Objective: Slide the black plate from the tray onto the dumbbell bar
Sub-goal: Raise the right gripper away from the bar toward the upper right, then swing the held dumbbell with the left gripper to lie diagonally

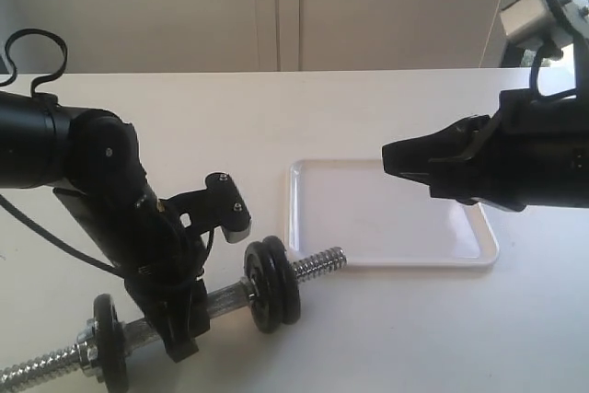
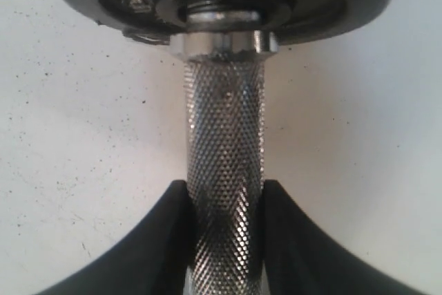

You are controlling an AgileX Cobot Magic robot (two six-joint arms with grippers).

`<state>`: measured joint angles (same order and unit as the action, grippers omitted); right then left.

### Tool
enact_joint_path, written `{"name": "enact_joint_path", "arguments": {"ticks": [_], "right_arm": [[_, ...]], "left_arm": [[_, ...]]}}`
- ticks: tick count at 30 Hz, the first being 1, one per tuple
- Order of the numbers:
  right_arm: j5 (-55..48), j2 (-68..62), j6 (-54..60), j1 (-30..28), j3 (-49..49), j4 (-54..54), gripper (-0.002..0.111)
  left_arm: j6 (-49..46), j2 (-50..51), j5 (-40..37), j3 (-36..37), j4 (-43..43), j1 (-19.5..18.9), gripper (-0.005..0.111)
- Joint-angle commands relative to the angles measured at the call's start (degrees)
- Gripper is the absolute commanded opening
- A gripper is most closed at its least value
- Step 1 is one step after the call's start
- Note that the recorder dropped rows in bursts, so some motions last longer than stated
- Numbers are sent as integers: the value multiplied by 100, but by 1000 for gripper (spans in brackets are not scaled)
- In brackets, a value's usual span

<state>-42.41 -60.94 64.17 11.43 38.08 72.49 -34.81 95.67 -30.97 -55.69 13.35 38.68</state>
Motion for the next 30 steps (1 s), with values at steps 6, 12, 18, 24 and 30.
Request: {"name": "enact_joint_path", "arguments": {"ticks": [6,12,18,24,30], "right_arm": [[35,38,-45,-31,-21,-76,0],[35,38,-45,-31,-21,-76,0],[35,38,-45,-31,-21,-120,0],[35,38,-45,-31,-21,-160,0],[70,38,-45,-31,-21,-162,0]], "left_arm": [[36,241,111,-92,247,24,56],[36,304,202,-92,247,24,50],[77,302,267,-92,259,24,5],[205,219,267,-92,290,24,0],[300,-305,308,-92,290,24,0]]}}
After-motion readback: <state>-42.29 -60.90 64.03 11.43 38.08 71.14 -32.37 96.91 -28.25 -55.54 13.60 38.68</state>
